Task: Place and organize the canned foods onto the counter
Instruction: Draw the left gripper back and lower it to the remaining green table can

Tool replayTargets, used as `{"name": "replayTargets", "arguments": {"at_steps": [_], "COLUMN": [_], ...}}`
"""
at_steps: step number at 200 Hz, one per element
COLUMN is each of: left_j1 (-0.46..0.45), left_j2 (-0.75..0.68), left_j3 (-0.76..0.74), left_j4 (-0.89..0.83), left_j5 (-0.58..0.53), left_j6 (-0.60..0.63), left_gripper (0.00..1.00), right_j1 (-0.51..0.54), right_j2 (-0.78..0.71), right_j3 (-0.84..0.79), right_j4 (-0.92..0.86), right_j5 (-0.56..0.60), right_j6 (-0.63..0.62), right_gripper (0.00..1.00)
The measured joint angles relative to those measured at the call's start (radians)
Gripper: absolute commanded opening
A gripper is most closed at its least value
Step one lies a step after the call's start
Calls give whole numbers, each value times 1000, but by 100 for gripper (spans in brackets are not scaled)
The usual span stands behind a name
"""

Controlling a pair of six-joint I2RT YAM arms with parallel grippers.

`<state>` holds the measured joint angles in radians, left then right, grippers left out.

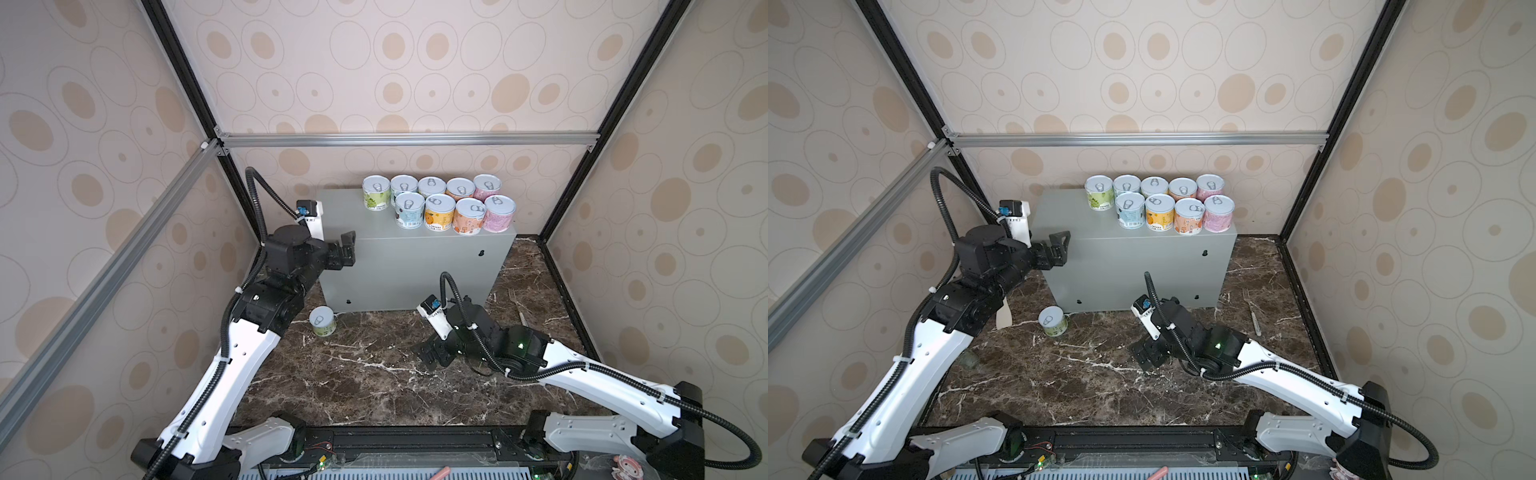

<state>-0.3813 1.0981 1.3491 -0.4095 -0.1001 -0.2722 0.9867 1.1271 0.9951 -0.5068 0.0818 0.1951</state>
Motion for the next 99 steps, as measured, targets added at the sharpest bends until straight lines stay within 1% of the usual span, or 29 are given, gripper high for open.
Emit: {"name": "replayTargets", "arguments": {"at_steps": [47, 99], "left_j1": [0, 0], "left_j2": [-163, -243], "left_j3": [-162, -367], "left_j4": [-55, -95], "left_j5": [-41, -70], "left_j6": [-28, -92], "left_gripper": [99, 99], "right_j1": [0, 0], "right_j2": [19, 88], "right_j3": [-36, -71], "right_j4": [35, 97], "right_j5": [-51, -98], "right_j6": [40, 72], "right_gripper": [99, 99]}}
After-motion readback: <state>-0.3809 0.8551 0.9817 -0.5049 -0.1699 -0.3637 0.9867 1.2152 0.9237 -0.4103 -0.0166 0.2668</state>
